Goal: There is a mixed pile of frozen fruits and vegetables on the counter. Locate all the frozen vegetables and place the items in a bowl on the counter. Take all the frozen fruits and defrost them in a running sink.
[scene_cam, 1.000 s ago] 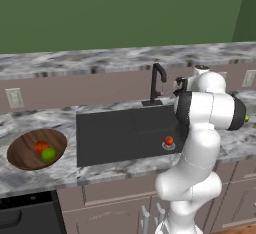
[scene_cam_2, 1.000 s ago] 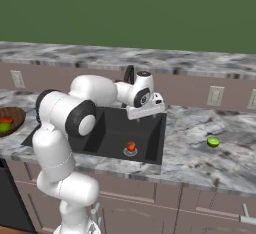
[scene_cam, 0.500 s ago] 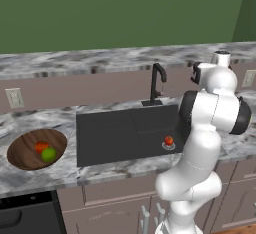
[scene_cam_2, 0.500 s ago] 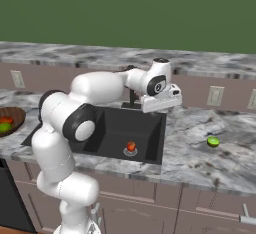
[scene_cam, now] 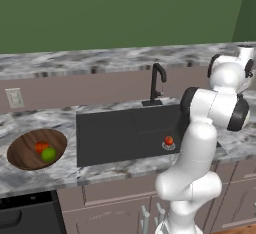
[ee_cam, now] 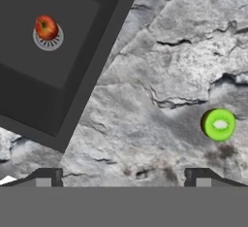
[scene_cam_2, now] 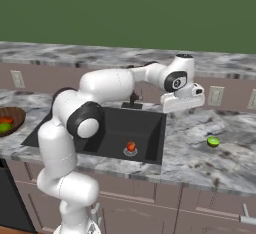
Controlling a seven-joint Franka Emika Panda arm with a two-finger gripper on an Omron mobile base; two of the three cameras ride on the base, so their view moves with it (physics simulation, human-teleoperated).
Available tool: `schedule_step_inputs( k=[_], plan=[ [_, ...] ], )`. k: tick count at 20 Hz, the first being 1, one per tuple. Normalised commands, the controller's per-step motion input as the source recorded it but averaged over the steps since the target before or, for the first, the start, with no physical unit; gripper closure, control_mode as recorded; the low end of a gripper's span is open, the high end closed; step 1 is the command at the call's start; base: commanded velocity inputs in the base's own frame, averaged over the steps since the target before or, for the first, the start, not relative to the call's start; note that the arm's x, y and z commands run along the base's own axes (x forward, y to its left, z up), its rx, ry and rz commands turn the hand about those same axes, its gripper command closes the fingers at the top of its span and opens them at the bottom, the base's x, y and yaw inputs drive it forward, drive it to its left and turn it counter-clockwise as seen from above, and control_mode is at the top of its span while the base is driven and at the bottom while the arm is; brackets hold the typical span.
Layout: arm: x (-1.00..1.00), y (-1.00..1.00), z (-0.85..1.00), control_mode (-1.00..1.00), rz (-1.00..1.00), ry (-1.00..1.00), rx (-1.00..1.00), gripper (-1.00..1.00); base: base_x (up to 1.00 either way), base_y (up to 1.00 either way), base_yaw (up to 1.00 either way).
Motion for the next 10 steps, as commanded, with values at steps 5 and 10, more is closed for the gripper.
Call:
schedule_step_inputs(
  k=[5, 10],
  plan=[
    [-0.26, -0.68, -0.13, -1.0, -0.04, 0.07, 0.0, -1.0, 0.0, 0.0, 0.0],
    [0.04, -0.47, -0.26, -1.0, -0.04, 0.05, -0.01, -1.0, 0.0, 0.0, 0.0]
  ],
)
